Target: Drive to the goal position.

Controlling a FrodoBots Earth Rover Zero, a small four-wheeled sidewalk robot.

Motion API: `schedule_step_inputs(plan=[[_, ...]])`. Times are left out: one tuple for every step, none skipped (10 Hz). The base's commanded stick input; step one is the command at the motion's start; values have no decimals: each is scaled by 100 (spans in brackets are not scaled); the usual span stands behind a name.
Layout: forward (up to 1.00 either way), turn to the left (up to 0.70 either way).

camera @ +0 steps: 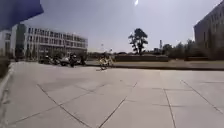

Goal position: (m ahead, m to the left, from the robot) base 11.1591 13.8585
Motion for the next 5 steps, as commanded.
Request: schedule_step_inputs(plan=[[0,63],[0,21],[0,0],[0,0],[0,0]])
